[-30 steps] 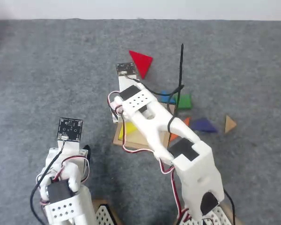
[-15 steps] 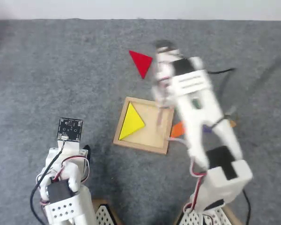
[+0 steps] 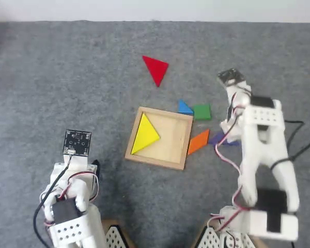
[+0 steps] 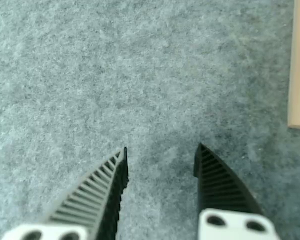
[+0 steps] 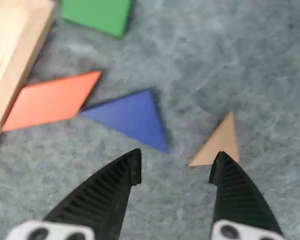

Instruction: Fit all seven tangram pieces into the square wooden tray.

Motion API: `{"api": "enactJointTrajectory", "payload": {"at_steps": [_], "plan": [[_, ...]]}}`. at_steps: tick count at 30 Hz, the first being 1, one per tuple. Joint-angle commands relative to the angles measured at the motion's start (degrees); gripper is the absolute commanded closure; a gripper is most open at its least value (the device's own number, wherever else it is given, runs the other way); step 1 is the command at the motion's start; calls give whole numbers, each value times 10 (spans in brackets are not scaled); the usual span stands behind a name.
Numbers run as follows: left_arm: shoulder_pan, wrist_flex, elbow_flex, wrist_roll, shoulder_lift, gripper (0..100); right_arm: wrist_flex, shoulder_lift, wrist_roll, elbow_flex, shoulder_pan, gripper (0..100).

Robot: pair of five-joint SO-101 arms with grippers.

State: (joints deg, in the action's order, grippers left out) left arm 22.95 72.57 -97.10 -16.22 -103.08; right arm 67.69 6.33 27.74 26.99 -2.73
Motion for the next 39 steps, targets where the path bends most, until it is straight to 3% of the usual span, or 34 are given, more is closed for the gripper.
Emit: {"api": "enactJointTrajectory", "payload": {"at_steps": [1,8,14,31,39], "plan": [[-2,1,7,4,-11,791,-21,79,-6,9,36,758],[-2,1,7,4,-11,791,-39,54,-69,-4,66,760],[-2,1,7,4,-11,791,-253,145,-108,219,80,760],[-2,1,7,4,-11,791,-246,220,-113,360,20,760],[-2,1,7,4,-11,791,-244,219,-135,285,42,760]]}}
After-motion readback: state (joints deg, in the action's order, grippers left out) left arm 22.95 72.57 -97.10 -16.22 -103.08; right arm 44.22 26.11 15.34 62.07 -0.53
